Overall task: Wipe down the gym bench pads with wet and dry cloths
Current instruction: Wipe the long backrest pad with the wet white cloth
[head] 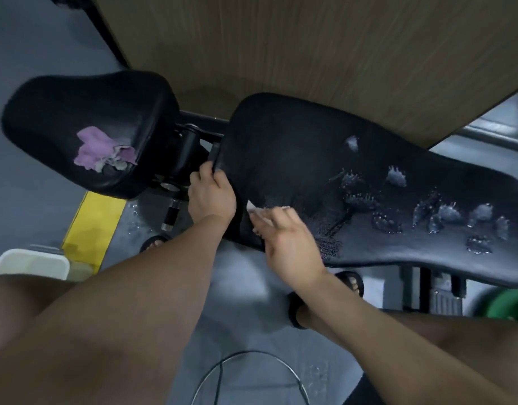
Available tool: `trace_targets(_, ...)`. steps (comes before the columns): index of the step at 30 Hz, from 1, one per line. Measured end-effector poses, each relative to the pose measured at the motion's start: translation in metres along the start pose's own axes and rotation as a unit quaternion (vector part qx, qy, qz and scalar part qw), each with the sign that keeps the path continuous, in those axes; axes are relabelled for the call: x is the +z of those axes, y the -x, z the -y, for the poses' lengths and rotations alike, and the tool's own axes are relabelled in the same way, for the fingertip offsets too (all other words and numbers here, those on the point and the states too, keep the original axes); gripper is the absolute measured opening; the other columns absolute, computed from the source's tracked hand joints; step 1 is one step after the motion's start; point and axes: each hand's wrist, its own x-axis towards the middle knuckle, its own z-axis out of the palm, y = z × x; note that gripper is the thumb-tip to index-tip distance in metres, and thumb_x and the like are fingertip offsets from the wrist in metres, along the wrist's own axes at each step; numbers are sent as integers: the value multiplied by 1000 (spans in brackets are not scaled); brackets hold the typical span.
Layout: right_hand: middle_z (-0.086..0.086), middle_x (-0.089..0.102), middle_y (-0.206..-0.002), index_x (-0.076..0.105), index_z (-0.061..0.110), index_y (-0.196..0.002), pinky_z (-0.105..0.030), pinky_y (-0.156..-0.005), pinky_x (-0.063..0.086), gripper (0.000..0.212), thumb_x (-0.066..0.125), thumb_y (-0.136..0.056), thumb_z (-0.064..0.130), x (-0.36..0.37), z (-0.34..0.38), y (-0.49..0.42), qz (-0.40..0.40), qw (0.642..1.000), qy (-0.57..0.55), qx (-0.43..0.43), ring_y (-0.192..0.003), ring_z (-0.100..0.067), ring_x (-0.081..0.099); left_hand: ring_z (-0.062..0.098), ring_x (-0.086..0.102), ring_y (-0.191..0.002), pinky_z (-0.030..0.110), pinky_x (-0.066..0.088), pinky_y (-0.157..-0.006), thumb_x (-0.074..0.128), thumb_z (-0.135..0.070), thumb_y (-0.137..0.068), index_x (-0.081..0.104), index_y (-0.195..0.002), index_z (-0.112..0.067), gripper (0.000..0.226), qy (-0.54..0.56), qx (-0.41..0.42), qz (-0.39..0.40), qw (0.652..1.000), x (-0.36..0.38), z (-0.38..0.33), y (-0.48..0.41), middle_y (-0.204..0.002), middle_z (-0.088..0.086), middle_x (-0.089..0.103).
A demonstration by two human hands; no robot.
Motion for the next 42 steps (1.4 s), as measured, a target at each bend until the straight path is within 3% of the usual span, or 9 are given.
trace_targets(6, -7, 61, -108, 62, 10, -137, -38, -81, 55, 55, 43, -85, 7, -4, 14, 15, 19, 1000, 20, -8, -95, -32, 54, 36, 42, -132, 43, 34, -105, 34, -38, -107, 39, -149, -17, 48, 9, 17, 141, 990, -33, -1, 2, -146, 16, 38)
trace_targets(11, -5, 62, -119, 63, 11, -138, -31, -89, 53, 65, 61, -76, -10, 0, 19, 10, 18, 998, -12, -57, -104, -26, 49, 23, 61, -114, 22, 39, -88, 55, -21, -100, 57, -133, -7, 36, 29, 46, 171, 984, -67, 30, 14, -115, 6, 64)
trace_targets(14, -3, 62, -119, 63, 18, -138, -36, -83, 55, 55, 61, -87, -1, 2, 13, -21, 44, 993, 16, -109, -101, -30, 54, 13, 59, -120, 18, 36, -94, 62, -20, -96, 57, -136, -14, 41, 79, 31, 185, 979, -71, 51, 28, -122, -2, 63)
trace_targets(20, -7, 62, -109, 63, 23, -138, -41, -73, 55, 56, 58, -88, -1, 13, 15, -102, 5, 998, 50, 38, -93, -32, 52, 4, 55, -114, 14, 35, -96, 66, -17, -96, 54, -142, -17, 48, 141, 18, 186, 972, -70, 65, 33, -130, -4, 62)
trace_targets(25, -6, 65, -112, 66, 15, -134, -35, -80, 55, 52, 46, -87, 6, 7, 33, -30, 27, 993, 21, -115, -94, -30, 55, 13, 64, -112, 18, 45, -99, 52, 1, -97, 59, -137, -12, 42, 167, 7, 211, 963, -72, 70, 21, -126, 2, 67)
trace_targets(28, -5, 64, -109, 69, 20, -130, -37, -73, 56, 45, 50, -90, 9, 4, 20, -46, 62, 985, 42, -158, -91, -31, 55, 14, 69, -93, 17, 51, -80, 43, -2, -100, 61, -129, -14, 35, 171, -15, 223, 960, -72, 72, 14, -118, 3, 69)
trace_targets(35, -10, 60, -126, 71, 18, -125, -43, -85, 55, 35, 58, -95, 8, 6, 35, -110, 66, 997, 21, -27, -109, -36, 52, 14, 60, -94, 22, 44, -88, 51, -12, -95, 64, -121, -18, 29, 67, 32, 100, 992, -97, 66, 21, -107, -3, 64)
trace_targets(38, -7, 60, -136, 72, 17, -124, -38, -99, 51, 30, 62, -95, 16, -9, 29, -90, 14, 999, -27, -17, -120, -33, 55, 10, 57, -92, 17, 41, -87, 53, -8, -91, 67, -117, -17, 30, 30, 120, 44, 991, -107, 45, 27, -108, -2, 60)
trace_targets(42, -7, 66, -116, 75, 6, -115, -35, -97, 52, 27, 59, -94, 14, -26, 8, -61, -98, 989, -54, 100, -109, -28, 60, 17, 58, -101, 25, 46, -95, 53, -5, -89, 68, -115, -11, 30, -2, 269, 53, 962, -84, 4, 30, -113, 7, 60)
